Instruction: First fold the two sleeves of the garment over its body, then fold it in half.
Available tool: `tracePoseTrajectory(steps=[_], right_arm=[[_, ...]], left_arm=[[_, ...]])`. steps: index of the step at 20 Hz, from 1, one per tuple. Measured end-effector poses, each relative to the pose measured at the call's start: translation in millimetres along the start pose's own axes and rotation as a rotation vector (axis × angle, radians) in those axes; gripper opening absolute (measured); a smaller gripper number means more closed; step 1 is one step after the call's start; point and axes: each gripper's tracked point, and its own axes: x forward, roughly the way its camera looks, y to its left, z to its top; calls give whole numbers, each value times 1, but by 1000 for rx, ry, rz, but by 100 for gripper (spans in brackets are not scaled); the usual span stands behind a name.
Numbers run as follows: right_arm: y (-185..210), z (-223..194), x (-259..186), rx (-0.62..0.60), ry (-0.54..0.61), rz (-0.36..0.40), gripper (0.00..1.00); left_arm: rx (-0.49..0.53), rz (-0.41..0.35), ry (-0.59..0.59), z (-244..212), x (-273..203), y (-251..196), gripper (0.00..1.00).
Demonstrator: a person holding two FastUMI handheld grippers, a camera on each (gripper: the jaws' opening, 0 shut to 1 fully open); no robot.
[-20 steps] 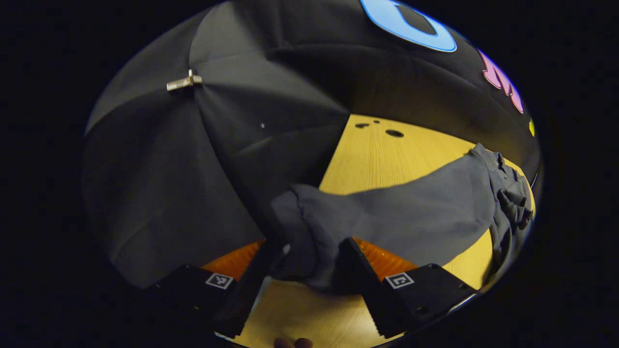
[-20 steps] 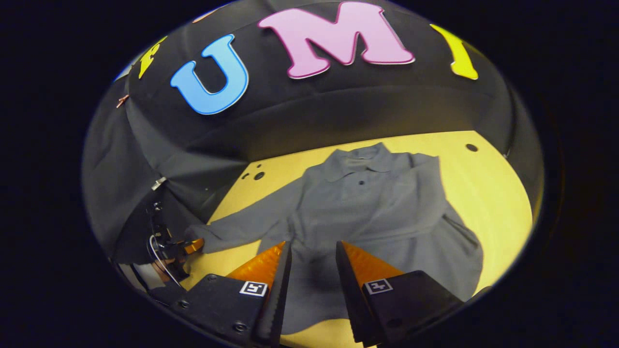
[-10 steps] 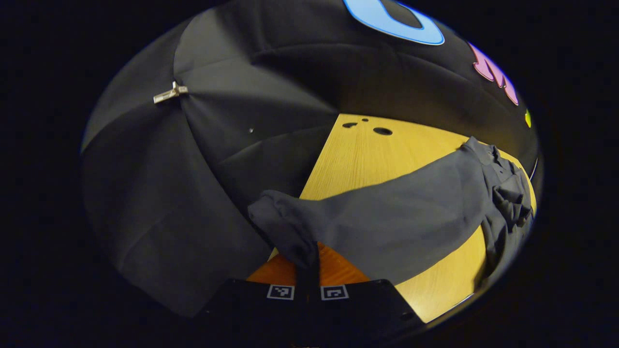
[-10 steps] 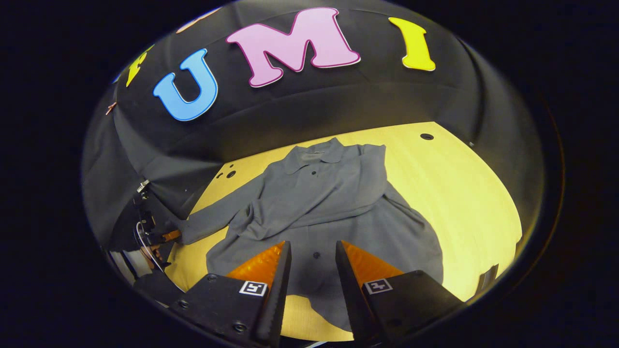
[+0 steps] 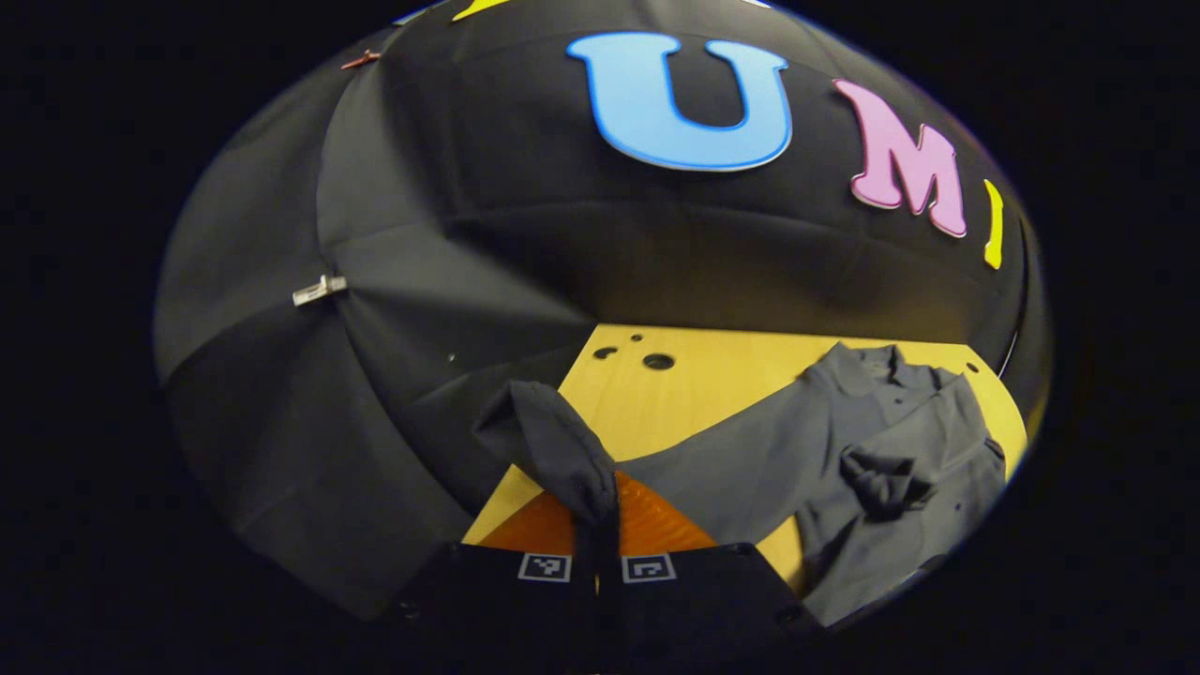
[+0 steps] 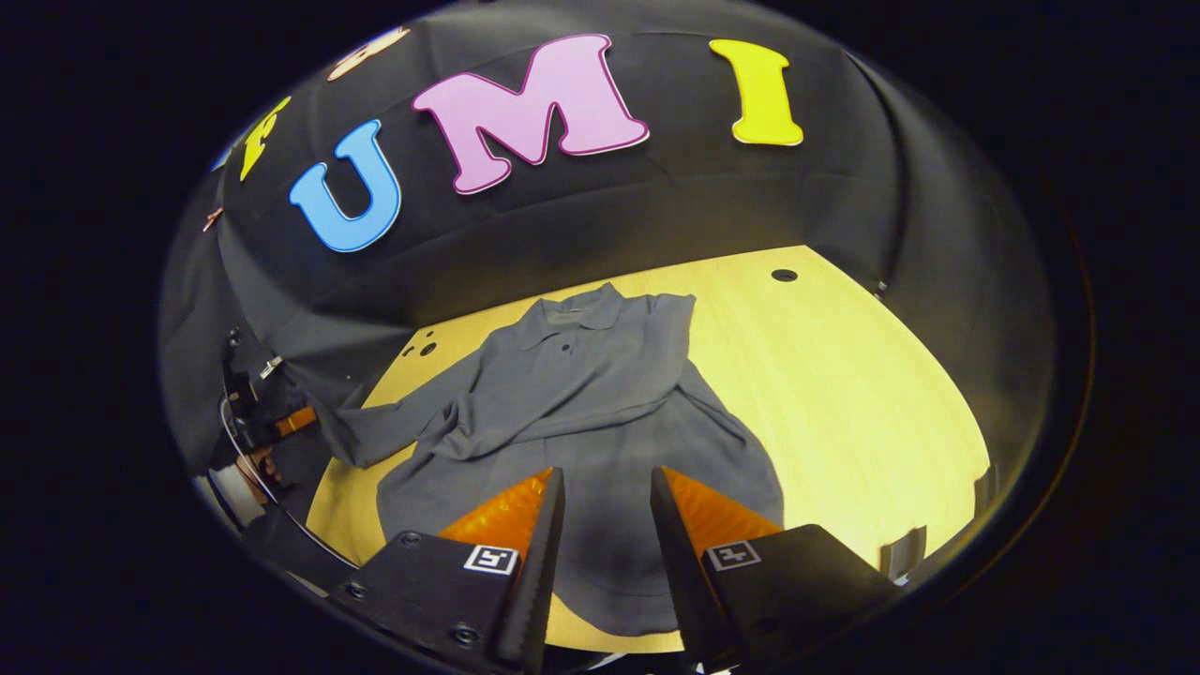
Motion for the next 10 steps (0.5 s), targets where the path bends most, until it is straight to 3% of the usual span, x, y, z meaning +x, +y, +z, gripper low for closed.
tracePoseTrajectory(steps=[5,10], right_arm=[[-44,-1,-9,-1,-1,-33,58],[-81,-7,-18,38,6,-57,58]], left_arm=[[-14,-121,-108,55,-24,-110,5],[35,-276,-168,84,-41,-236,5]])
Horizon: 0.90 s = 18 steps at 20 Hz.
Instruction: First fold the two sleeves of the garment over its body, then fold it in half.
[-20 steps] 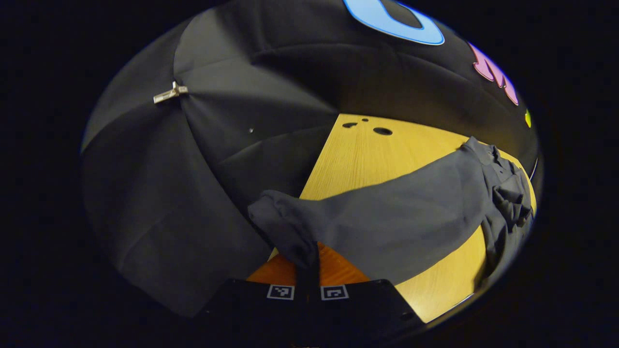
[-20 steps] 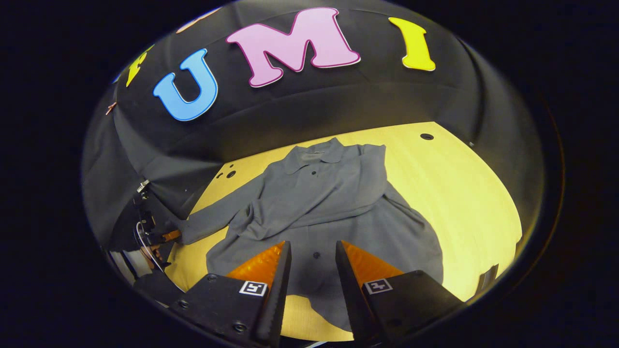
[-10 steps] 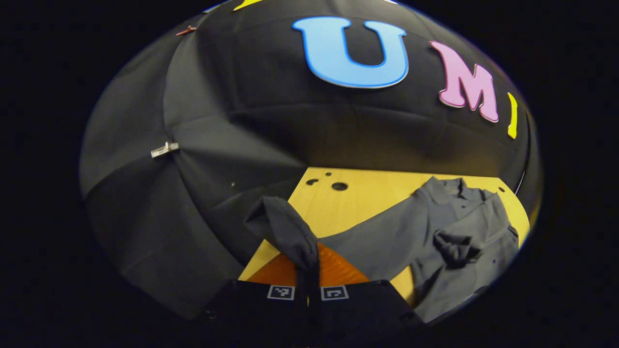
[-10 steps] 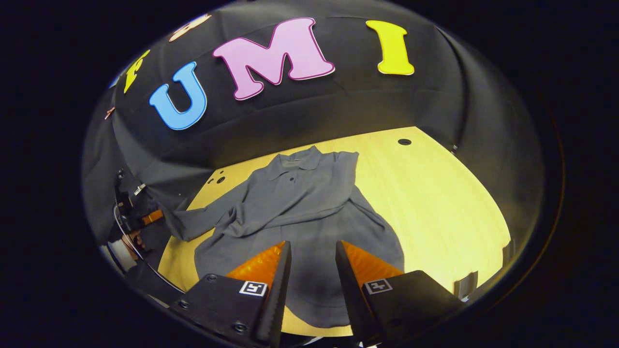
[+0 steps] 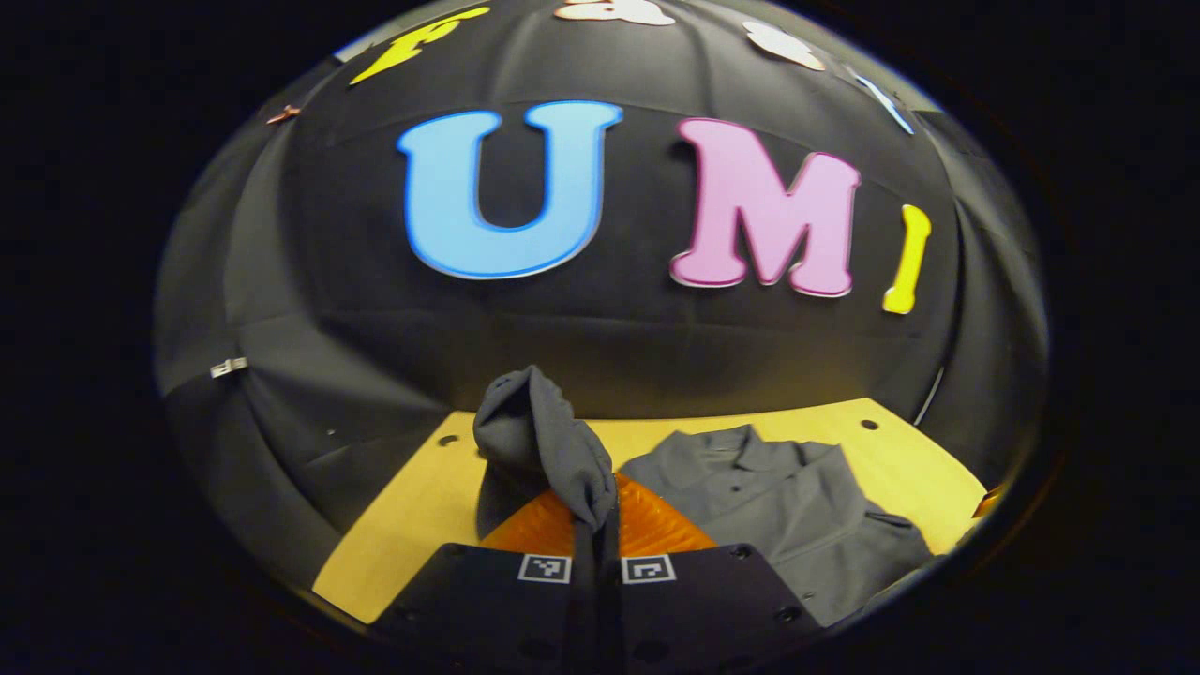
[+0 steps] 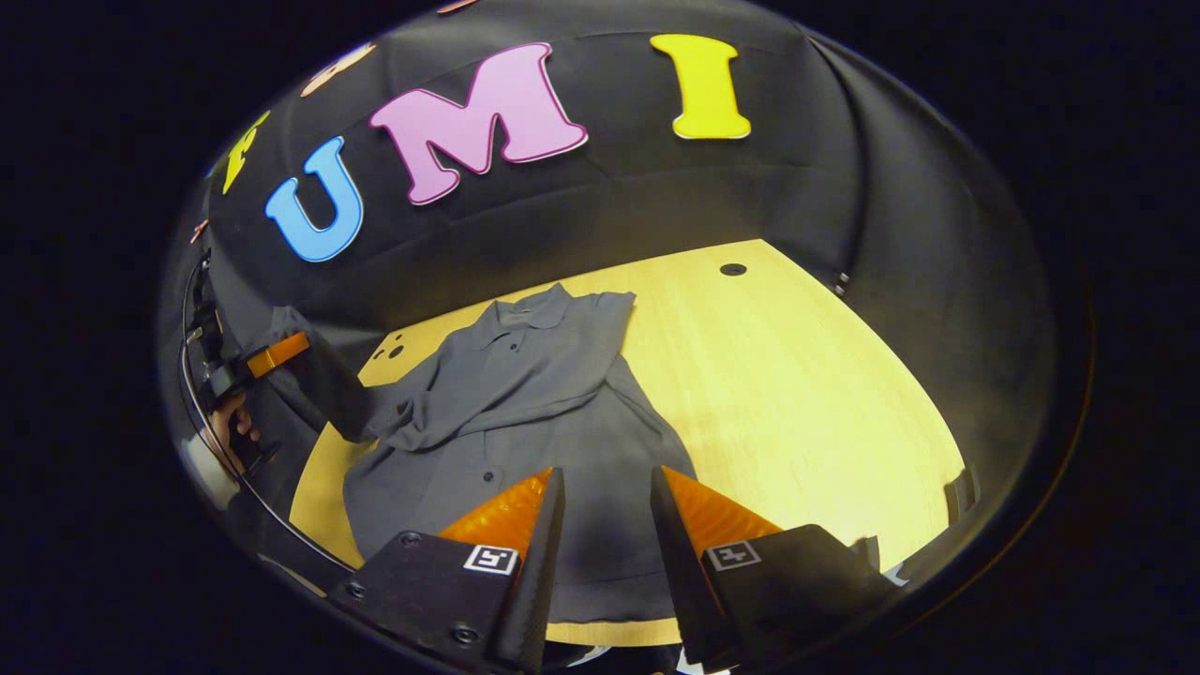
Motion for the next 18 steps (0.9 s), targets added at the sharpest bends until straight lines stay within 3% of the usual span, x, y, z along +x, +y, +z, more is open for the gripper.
tracePoseTrajectory(steps=[6,12,18], right_arm=[[-37,-11,-4,30,26,-5,58],[-72,-15,-3,49,53,-13,58],[-93,-19,-8,54,76,-7,58]], left_arm=[[40,-154,34,-7,28,-140,5],[134,-220,160,-84,63,-242,6],[177,-211,234,-145,83,-270,6]])
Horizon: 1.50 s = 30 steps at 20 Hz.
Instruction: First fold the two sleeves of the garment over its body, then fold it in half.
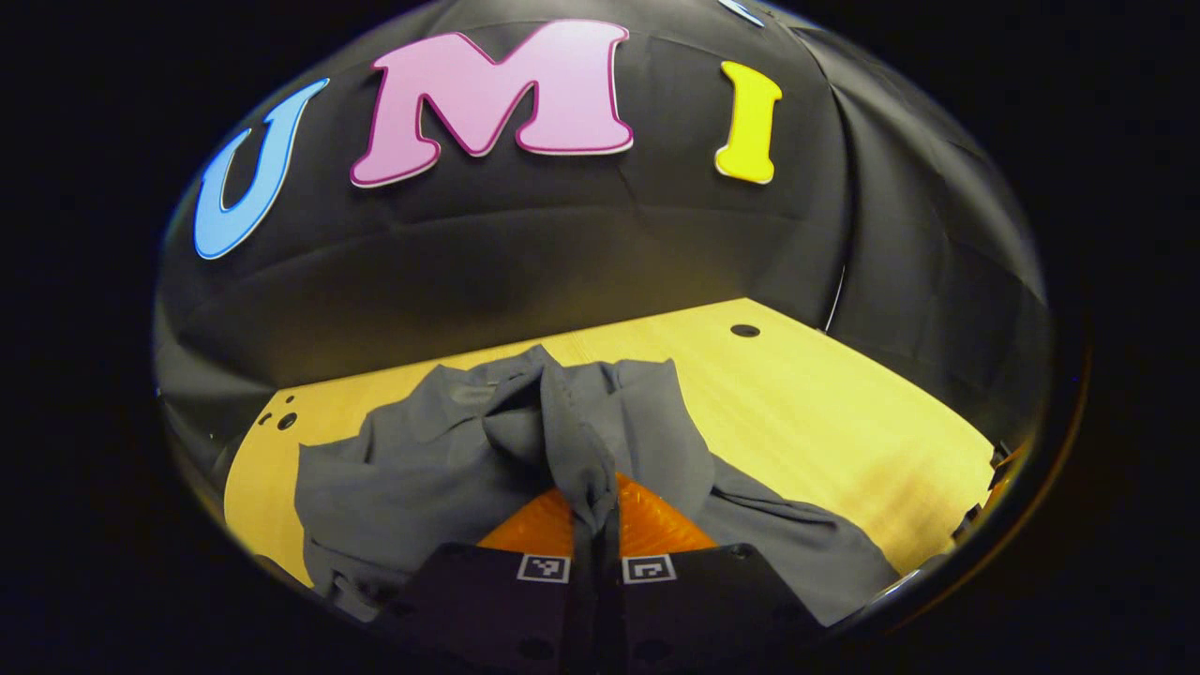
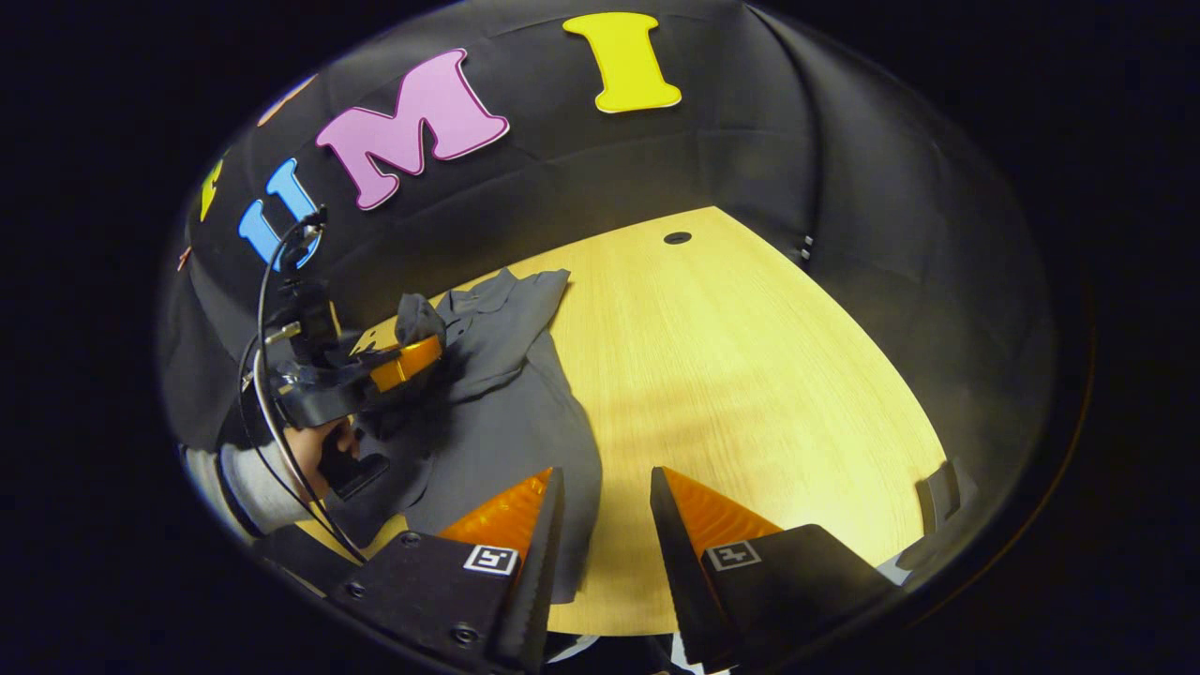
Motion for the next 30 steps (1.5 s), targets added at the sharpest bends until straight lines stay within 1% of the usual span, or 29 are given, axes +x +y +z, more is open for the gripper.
tracePoseTrajectory(steps=[2,3,4,5,6,8,9,10,13,14,15,16,17,18,20,22,24,27,30], right_arm=[[-5,0,-2,2,7,-3,58],[-6,1,-1,5,9,-5,58],[-8,1,-1,8,11,-8,58],[-8,2,-1,10,11,-8,58],[-9,1,-3,8,12,-9,58],[-8,1,-3,-7,17,-9,58],[-6,0,-3,-11,19,-7,58],[-3,0,-3,-14,22,-2,58],[9,1,-4,-34,12,1,58],[13,-1,-3,-45,12,2,50],[18,-2,-2,-54,16,5,51],[24,-6,-2,-61,24,10,60],[29,-10,-2,-65,33,14,63],[36,-14,-1,-68,41,21,68],[45,-25,0,-84,60,22,82],[52,-36,-1,-102,84,19,86],[56,-48,0,-130,105,4,88],[58,-61,1,-159,133,-23,90],[59,-71,6,-184,154,-56,92]], left_arm=[[-11,-20,24,-12,4,-9,10],[-15,-32,29,-15,5,-13,13],[-23,-56,32,-17,7,-19,15],[-35,-92,26,-16,6,-26,20],[-50,-135,16,-15,3,-36,23],[-94,-226,-13,-8,-7,-52,33],[-112,-261,-21,-5,-14,-56,54],[-125,-283,-30,-4,-20,-58,58],[-124,-283,-37,-2,-47,-47,88],[-113,-271,-37,-4,-57,-40,91],[-104,-255,-42,-3,-67,-30,91],[-101,-239,-47,-5,-78,-21,91],[-98,-221,-47,-6,-89,-10,92],[-98,-199,-45,-9,-100,3,93],[-103,-161,-36,-17,-127,27,93],[-117,-120,-16,-31,-152,53,93],[-153,-70,27,-54,-175,84,93],[-196,12,101,-97,-205,126,93],[-206,86,161,-138,-226,161,94]])
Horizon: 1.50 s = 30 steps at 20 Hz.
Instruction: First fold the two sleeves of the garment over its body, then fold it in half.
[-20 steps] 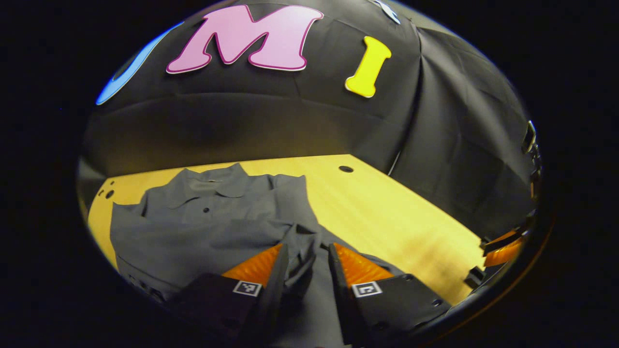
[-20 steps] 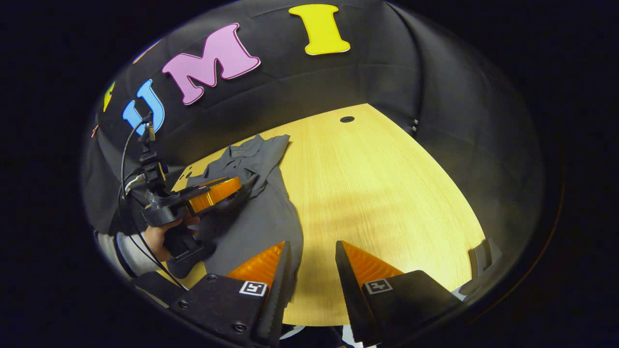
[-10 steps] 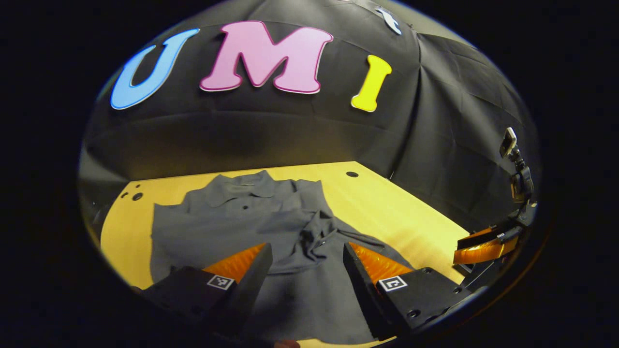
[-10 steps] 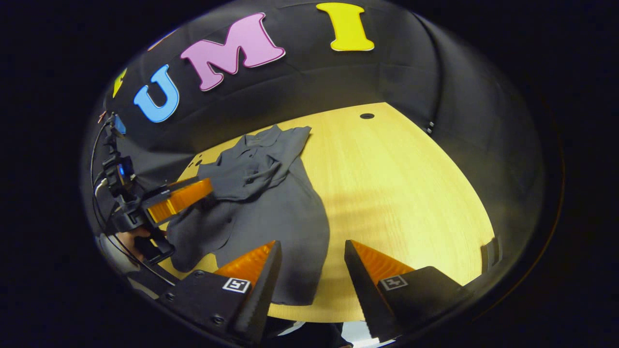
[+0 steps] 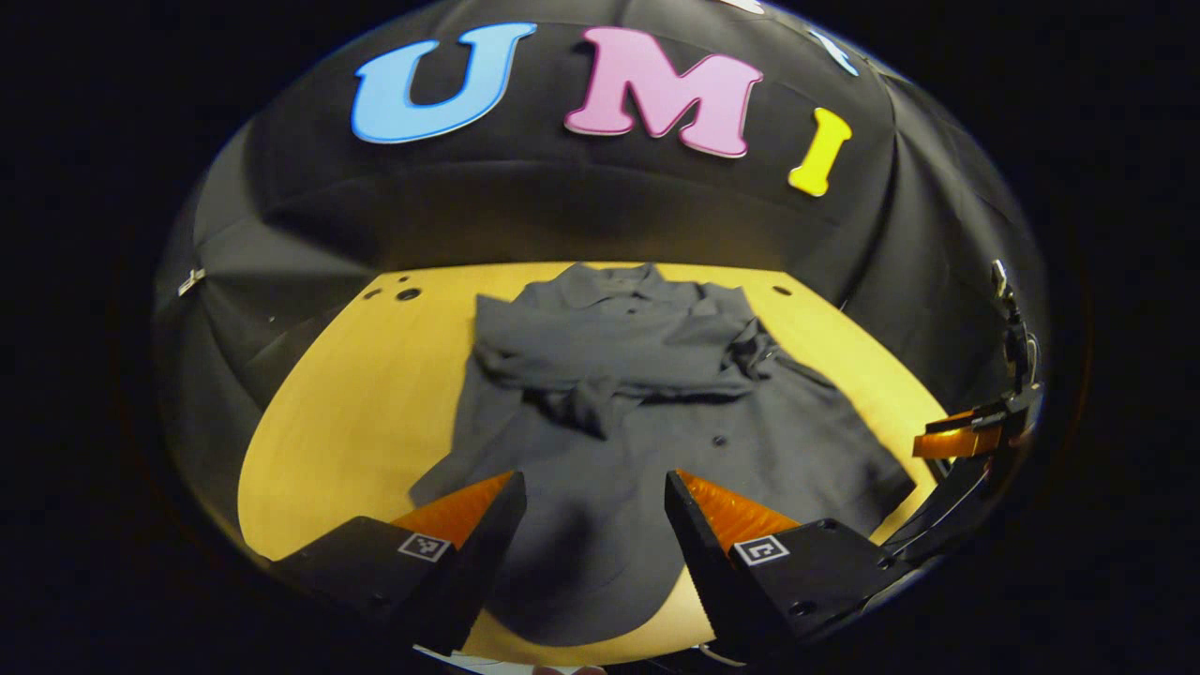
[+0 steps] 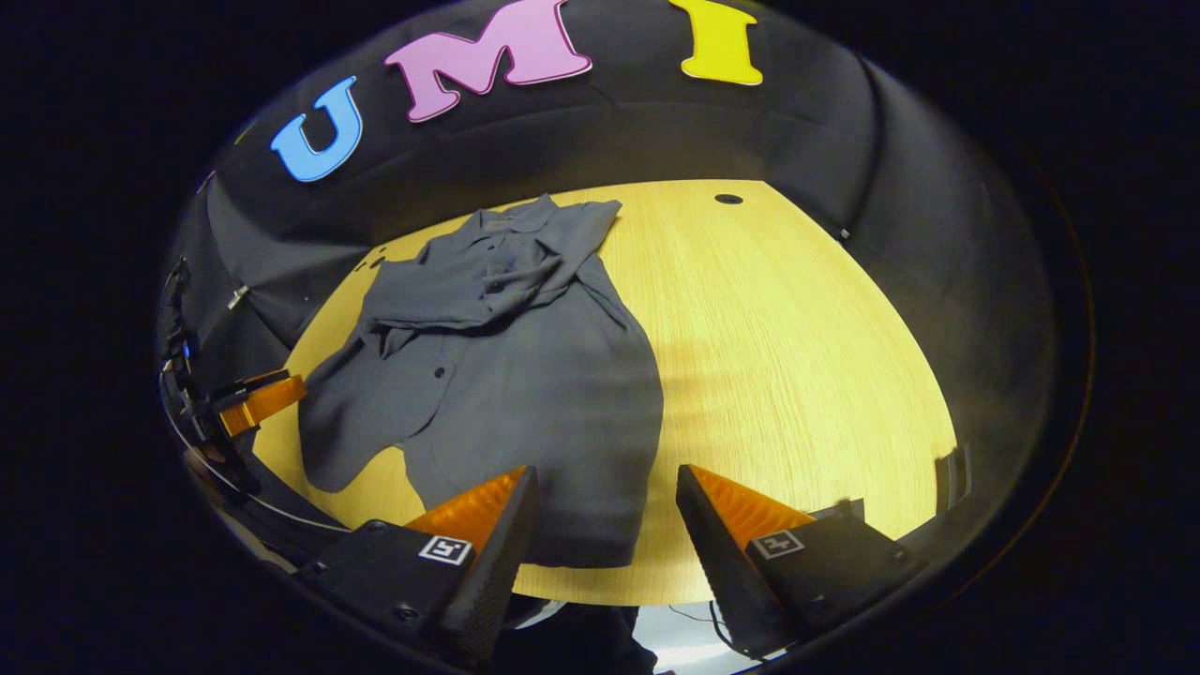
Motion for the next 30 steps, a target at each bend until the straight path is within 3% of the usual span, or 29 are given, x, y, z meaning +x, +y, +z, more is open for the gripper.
tracePoseTrajectory(steps=[7,14,19,20,21,22,24,26,30], right_arm=[[-1,-16,23,-17,59,-69,92],[-5,-29,56,-54,114,-117,92],[2,-30,65,-59,95,-99,90],[4,-30,65,-59,94,-97,88],[13,-31,67,-67,89,-71,81],[23,-32,68,-87,92,-26,57],[30,-33,65,-157,91,-27,10],[32,-42,62,-186,124,-1,6],[28,-56,40,-159,170,43,6]], left_arm=[[-26,98,109,-53,8,56,94],[-2,103,204,-77,42,62,93],[-32,134,160,-74,46,63,99],[-13,101,167,-75,47,54,99],[33,40,179,-73,51,44,78],[57,-1,193,-72,55,34,57],[44,2,214,-70,54,36,14],[21,-20,241,-75,47,34,6],[-23,-109,322,-97,13,24,6]])
